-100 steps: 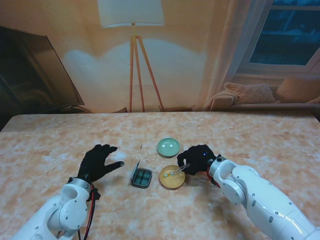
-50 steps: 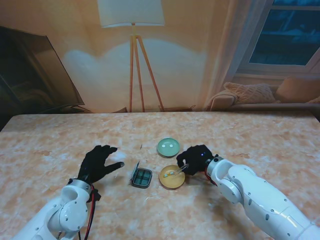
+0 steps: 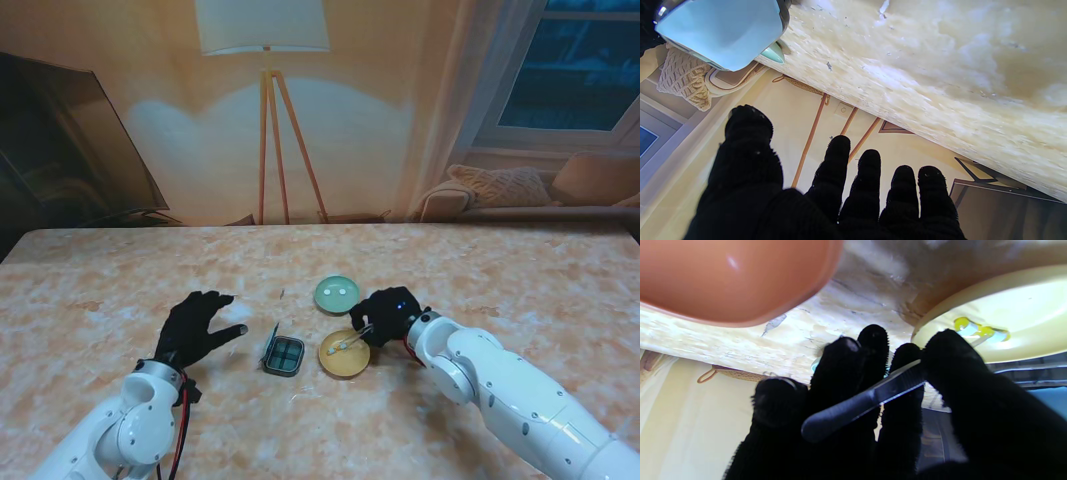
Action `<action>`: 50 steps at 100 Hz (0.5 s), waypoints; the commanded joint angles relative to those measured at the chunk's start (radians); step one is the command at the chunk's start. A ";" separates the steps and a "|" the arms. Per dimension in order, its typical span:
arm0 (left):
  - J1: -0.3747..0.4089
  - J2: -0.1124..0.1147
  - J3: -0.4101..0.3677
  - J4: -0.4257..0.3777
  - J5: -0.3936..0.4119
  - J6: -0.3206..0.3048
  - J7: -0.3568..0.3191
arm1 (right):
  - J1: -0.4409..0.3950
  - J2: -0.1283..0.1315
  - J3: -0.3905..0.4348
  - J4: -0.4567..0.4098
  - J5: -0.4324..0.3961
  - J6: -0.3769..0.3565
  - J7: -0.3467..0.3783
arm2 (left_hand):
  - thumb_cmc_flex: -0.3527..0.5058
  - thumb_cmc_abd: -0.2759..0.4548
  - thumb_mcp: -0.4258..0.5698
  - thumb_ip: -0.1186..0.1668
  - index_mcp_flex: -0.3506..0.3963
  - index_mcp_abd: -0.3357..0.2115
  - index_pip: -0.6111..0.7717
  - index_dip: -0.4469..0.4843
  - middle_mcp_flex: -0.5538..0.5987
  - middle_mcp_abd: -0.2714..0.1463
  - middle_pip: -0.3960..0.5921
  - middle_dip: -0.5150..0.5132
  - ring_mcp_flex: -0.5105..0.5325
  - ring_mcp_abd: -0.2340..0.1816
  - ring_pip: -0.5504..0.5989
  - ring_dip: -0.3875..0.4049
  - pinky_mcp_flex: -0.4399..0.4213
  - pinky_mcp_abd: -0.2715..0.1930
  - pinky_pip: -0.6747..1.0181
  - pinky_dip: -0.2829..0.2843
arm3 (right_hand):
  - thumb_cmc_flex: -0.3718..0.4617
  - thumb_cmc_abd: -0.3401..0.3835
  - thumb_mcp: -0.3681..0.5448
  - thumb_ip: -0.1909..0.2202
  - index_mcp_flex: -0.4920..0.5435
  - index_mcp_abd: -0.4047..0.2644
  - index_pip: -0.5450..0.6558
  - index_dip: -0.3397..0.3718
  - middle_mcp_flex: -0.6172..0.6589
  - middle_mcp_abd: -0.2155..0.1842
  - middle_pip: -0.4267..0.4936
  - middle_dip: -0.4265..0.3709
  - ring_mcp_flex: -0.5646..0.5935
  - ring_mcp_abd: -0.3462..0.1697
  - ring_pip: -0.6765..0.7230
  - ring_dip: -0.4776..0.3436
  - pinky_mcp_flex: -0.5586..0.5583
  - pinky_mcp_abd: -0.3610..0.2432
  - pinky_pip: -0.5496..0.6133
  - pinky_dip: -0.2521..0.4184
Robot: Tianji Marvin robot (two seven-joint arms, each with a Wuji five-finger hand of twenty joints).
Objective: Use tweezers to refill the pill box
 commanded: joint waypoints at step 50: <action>0.013 -0.007 -0.005 0.007 -0.009 -0.014 0.006 | 0.019 -0.007 -0.036 0.024 0.006 0.012 0.028 | 0.020 0.039 -0.020 0.033 0.019 -0.001 -0.015 0.001 -0.005 -0.015 -0.003 0.003 -0.032 -0.029 0.011 -0.009 -0.017 -0.043 -0.008 -0.008 | 0.039 0.002 0.022 0.014 0.012 -0.023 0.034 0.002 -0.005 0.079 0.033 0.027 0.003 -0.099 0.047 0.024 0.026 -0.113 0.058 0.020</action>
